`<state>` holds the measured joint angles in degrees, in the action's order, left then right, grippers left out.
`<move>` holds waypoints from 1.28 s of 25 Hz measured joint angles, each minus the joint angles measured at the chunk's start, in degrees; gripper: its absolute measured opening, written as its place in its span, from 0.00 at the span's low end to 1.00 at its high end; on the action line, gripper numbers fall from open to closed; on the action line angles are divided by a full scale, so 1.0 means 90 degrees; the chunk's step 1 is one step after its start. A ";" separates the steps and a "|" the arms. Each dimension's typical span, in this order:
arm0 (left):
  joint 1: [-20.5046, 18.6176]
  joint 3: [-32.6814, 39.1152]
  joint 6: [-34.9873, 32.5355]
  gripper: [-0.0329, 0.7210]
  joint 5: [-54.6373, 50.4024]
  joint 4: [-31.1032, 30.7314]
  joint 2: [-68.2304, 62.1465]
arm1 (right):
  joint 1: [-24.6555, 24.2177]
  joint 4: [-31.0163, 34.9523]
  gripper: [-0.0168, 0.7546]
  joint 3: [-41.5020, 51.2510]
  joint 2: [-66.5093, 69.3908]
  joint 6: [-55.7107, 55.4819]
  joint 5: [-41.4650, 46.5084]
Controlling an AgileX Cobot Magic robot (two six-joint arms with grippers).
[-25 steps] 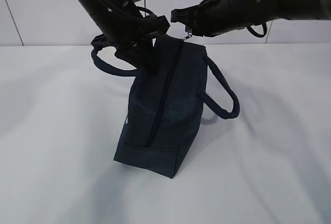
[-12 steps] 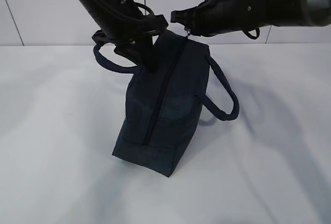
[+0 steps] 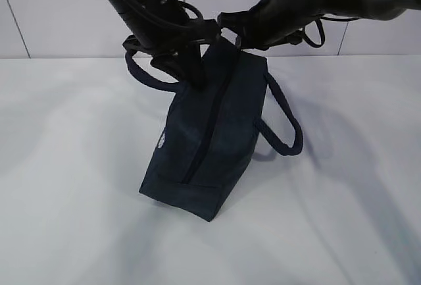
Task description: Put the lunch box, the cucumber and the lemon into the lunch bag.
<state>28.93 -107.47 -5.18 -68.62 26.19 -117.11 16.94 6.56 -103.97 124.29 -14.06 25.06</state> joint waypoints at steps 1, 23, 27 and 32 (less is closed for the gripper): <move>-0.0002 0.0000 0.0000 0.03 -0.0023 -0.0067 -0.0001 | -0.0011 0.0017 0.02 -0.0126 0.0050 0.0000 0.0206; 0.0082 0.0011 -0.0168 0.03 -0.0170 -0.0509 -0.0001 | -0.0033 0.0881 0.02 -0.1567 0.0963 0.0430 0.1970; 0.0082 0.0011 -0.0167 0.03 -0.0180 -0.0509 -0.0001 | -0.0048 0.1052 0.02 -0.2125 0.0963 0.0781 0.2444; 0.0082 0.0011 -0.0096 0.23 -0.0180 -0.0509 -0.0001 | -0.0048 0.1052 0.02 -0.2330 0.0963 0.0990 0.2759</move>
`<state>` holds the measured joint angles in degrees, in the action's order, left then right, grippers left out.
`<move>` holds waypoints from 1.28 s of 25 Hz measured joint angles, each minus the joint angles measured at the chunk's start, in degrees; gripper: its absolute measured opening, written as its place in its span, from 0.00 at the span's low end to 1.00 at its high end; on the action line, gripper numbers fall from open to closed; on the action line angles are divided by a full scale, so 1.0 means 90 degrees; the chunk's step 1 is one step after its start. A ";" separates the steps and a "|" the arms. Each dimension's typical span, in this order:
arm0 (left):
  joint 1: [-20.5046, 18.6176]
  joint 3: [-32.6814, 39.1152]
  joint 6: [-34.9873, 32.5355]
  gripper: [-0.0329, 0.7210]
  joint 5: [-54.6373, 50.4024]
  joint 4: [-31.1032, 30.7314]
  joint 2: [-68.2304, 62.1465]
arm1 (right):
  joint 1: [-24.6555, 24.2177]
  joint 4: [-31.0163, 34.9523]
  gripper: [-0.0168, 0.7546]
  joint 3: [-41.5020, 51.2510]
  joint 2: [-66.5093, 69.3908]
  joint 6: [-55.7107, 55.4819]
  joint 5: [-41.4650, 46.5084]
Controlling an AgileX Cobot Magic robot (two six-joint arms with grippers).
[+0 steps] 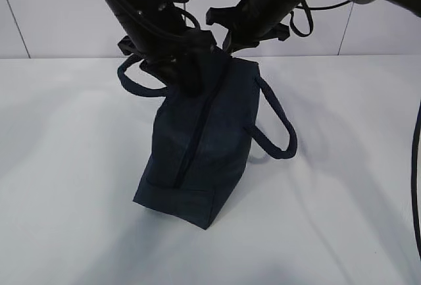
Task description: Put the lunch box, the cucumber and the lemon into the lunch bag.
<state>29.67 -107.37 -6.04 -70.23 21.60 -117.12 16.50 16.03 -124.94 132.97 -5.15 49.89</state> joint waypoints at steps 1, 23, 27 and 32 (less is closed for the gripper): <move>0.0000 0.0000 0.0030 0.31 0.0000 0.0000 0.0000 | 0.0000 0.0006 0.02 0.0000 0.0000 0.0049 0.0010; -0.0501 -0.0324 0.0166 0.54 0.0310 0.0102 -0.0198 | -0.0005 0.0087 0.02 -0.0011 0.0000 0.0242 0.0098; -0.0501 -0.0324 0.0074 0.53 0.0606 0.0554 -0.0443 | -0.0005 0.0093 0.02 -0.0011 0.0000 0.0252 0.0098; -0.0501 -0.0384 0.0008 0.42 0.0808 0.0622 -0.0618 | -0.0005 0.0093 0.02 -0.0011 0.0000 0.0267 0.0098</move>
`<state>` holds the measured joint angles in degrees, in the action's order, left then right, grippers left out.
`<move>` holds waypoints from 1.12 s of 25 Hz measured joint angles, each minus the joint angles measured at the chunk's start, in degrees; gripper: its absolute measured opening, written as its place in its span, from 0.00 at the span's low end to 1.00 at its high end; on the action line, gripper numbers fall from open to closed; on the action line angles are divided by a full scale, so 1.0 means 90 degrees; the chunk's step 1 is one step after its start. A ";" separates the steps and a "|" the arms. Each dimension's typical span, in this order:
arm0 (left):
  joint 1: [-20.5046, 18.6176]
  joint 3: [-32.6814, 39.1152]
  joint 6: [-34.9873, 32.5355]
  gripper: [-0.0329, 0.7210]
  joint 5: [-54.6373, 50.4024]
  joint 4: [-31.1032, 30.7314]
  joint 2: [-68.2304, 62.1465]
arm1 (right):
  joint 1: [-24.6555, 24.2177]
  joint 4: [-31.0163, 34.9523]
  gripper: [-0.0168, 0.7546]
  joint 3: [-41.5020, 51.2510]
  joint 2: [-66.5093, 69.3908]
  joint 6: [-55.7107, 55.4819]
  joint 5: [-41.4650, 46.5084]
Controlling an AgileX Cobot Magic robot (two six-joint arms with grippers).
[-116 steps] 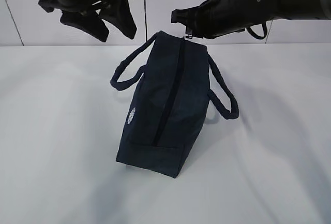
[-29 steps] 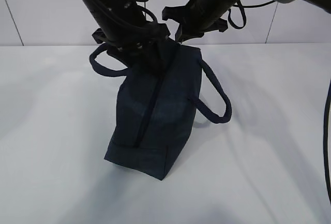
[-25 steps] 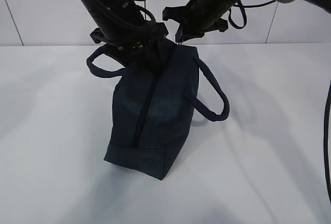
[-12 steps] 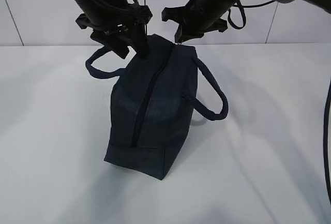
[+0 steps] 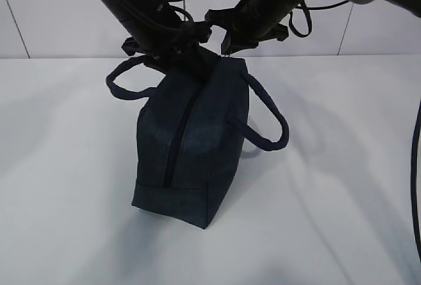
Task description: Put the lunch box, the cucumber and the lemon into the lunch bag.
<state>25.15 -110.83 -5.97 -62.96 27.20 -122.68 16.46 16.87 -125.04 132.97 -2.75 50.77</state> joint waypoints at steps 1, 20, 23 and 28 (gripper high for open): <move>0.0000 0.0000 -0.0012 0.36 0.0011 0.0000 0.0000 | 0.0000 0.0000 0.02 0.0000 0.0000 0.0000 0.0000; 0.0051 -0.0010 -0.0617 0.03 -0.0242 -0.0013 0.0040 | -0.0016 0.0059 0.02 -0.0013 0.0491 0.0004 0.0000; 0.0067 -0.0010 -0.0655 0.03 -0.0276 -0.0055 0.0131 | -0.0042 0.0170 0.02 -0.0027 0.0578 0.0004 0.0013; 0.0066 -0.0010 -0.0757 0.03 -0.0379 -0.0106 0.0154 | -0.0062 0.0371 0.02 -0.0027 0.0765 0.0004 0.0087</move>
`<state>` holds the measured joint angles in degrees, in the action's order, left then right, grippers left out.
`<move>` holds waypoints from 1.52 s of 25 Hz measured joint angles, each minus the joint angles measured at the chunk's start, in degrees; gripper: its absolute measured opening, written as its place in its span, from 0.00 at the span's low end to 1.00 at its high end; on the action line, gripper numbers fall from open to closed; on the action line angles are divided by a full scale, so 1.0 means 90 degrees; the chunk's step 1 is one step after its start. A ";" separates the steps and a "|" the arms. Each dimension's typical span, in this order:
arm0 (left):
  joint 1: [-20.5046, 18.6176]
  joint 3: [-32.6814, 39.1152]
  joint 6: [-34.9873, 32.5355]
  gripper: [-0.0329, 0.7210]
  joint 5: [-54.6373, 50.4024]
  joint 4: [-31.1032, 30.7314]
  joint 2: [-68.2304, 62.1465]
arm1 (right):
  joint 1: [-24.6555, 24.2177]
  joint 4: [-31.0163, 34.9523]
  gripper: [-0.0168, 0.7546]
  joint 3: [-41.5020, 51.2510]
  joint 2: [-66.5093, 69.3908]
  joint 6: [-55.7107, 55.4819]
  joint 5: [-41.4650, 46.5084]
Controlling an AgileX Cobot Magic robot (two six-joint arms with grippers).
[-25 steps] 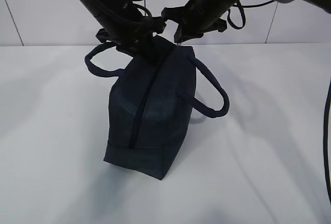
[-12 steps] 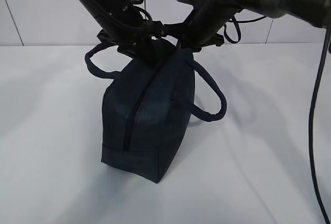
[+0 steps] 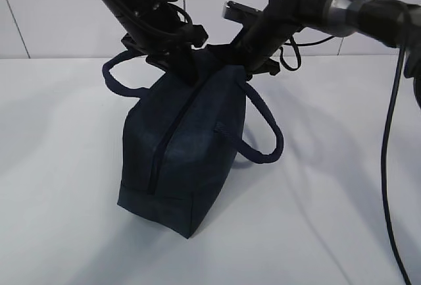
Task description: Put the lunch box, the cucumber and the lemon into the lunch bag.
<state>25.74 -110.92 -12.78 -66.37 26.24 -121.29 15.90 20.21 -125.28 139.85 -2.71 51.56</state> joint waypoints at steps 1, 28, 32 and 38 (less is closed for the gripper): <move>0.0000 0.0000 -0.0010 0.03 0.0000 -0.0011 0.0000 | 0.0000 0.0013 0.02 0.0000 0.0028 0.0000 0.0000; 0.0000 0.0000 -0.0083 0.03 -0.0051 -0.0149 0.0018 | -0.0030 -0.0071 0.17 -0.0378 0.0157 -0.0011 0.0587; 0.0000 0.0000 -0.0083 0.03 -0.0051 -0.0164 0.0043 | -0.0030 -0.0409 0.40 -0.0909 0.0242 -0.0011 0.1080; 0.0000 0.0000 -0.0083 0.03 -0.0121 -0.0291 0.0057 | -0.0030 -0.0608 0.49 -0.2045 0.0239 -0.0011 0.2052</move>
<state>25.74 -110.92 -13.53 -67.46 23.63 -120.78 15.64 14.74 -143.69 142.00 -2.81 70.03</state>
